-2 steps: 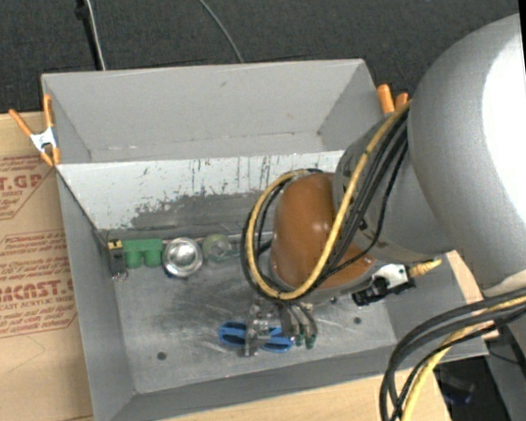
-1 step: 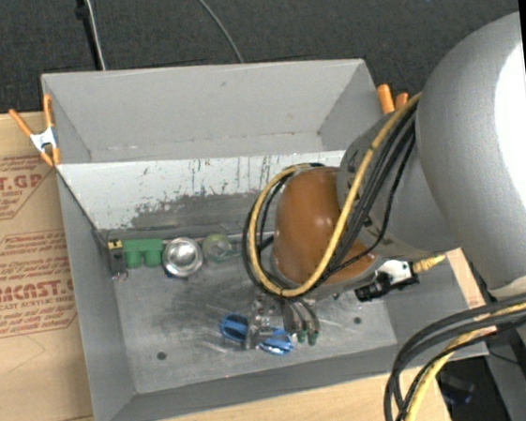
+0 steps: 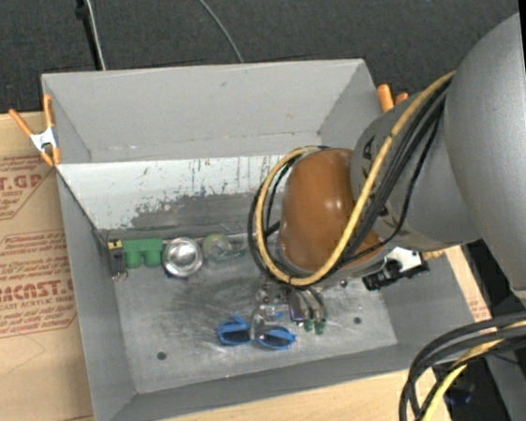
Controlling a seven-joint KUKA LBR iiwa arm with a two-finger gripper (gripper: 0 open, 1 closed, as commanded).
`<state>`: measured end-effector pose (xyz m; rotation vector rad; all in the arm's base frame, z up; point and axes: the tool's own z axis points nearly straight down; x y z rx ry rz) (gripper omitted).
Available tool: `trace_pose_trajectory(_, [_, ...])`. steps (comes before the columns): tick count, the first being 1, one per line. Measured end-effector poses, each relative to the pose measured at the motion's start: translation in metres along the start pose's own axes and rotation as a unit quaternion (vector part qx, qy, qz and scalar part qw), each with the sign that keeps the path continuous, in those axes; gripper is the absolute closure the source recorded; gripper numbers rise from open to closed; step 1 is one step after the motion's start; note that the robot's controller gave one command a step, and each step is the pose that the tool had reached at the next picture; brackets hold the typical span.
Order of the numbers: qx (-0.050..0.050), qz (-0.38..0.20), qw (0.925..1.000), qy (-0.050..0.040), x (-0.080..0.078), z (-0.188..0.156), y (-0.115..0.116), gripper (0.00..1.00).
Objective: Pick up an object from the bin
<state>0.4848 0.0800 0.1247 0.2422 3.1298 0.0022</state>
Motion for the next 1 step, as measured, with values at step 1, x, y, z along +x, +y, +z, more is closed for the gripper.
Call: trace_pose_trajectory(1, [0.0,0.0,1.0,-0.0006,-0.0007,-0.04,0.0008,1.0])
